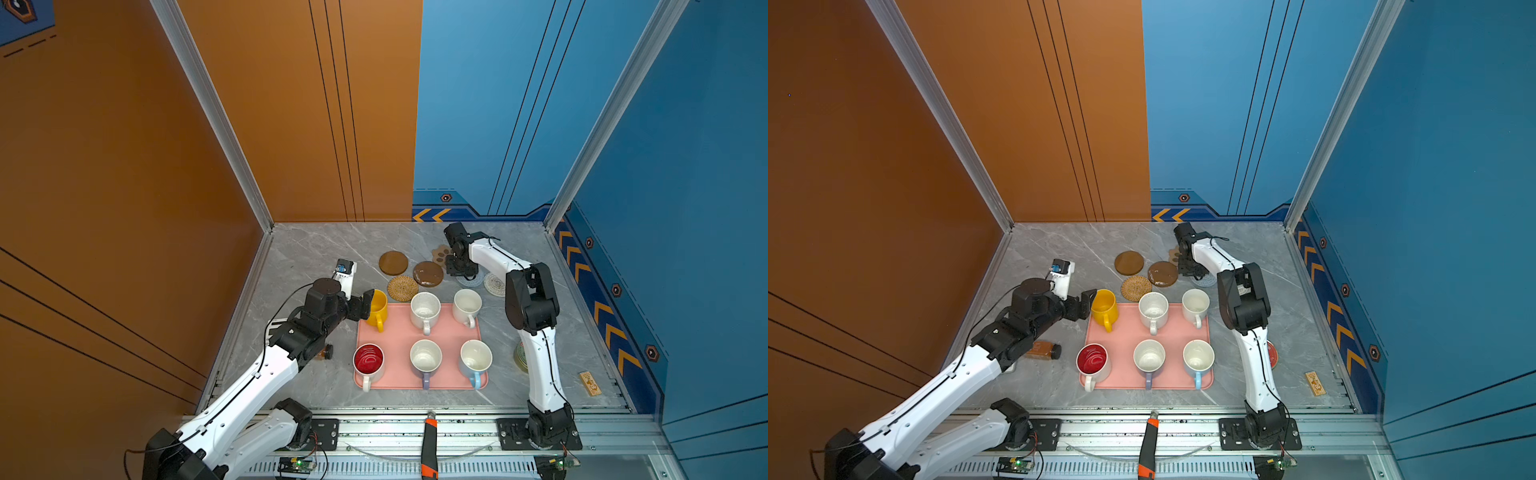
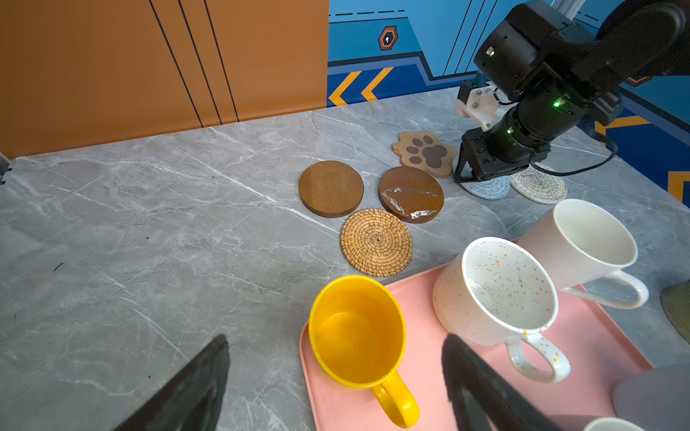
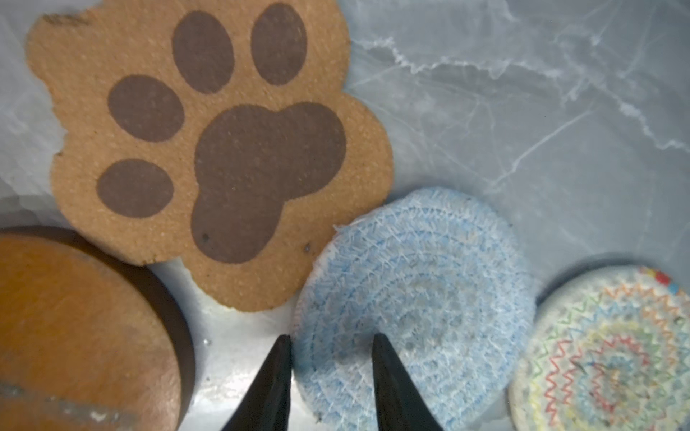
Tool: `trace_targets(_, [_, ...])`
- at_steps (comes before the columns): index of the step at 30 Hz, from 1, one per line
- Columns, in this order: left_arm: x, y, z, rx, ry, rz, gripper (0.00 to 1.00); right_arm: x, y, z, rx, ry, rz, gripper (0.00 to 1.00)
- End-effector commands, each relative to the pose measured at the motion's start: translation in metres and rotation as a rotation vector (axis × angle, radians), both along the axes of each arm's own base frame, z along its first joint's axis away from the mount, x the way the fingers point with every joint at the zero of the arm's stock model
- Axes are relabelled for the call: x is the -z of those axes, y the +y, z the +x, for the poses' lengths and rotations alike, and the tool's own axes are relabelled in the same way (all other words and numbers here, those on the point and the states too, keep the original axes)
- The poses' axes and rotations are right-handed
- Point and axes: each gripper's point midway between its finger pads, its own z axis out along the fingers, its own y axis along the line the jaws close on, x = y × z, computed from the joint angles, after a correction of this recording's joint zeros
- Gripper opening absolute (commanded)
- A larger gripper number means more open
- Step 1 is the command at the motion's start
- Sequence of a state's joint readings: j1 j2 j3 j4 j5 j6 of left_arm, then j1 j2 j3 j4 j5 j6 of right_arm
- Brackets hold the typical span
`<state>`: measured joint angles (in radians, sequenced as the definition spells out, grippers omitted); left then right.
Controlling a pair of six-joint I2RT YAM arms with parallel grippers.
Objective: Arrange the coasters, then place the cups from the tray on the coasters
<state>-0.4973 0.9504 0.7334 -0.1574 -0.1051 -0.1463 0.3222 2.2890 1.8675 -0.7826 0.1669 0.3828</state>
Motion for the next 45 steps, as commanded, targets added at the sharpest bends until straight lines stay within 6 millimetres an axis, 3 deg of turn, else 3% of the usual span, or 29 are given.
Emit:
trace_targets(1, [0.006, -0.001, -0.002, 0.003, 0.013, 0.025, 0.89, -0.016, -0.004, -0.002, 0.035, -0.032, 0.067, 0.32])
trace_targets(5, [0.006, -0.004, -0.003, 0.010, 0.014, 0.025, 0.89, -0.014, -0.008, -0.013, 0.041, -0.015, 0.090, 0.30])
trace_targets(13, [0.006, -0.008, -0.002, 0.018, 0.016, 0.029, 0.89, -0.042, -0.008, -0.016, 0.032, -0.057, 0.157, 0.31])
trace_targets(17, [0.006, -0.010, -0.001, 0.015, 0.018, 0.036, 0.89, -0.060, -0.029, -0.017, 0.065, -0.086, 0.176, 0.31])
trace_targets(22, [0.006, -0.010, 0.003, 0.001, 0.018, 0.043, 0.89, -0.063, -0.069, -0.029, 0.123, -0.083, 0.143, 0.24])
trace_targets(30, [0.007, -0.006, 0.014, -0.069, 0.035, 0.048, 0.88, -0.037, -0.113, -0.050, 0.197, -0.010, 0.117, 0.07])
trace_targets(37, [0.003, -0.003, 0.021, -0.118, 0.033, 0.044, 0.87, -0.014, -0.135, -0.054, 0.254, 0.029, 0.139, 0.04])
trace_targets(45, [-0.001, -0.003, 0.021, -0.142, 0.030, 0.022, 0.87, 0.024, -0.142, -0.055, 0.287, 0.108, 0.142, 0.02])
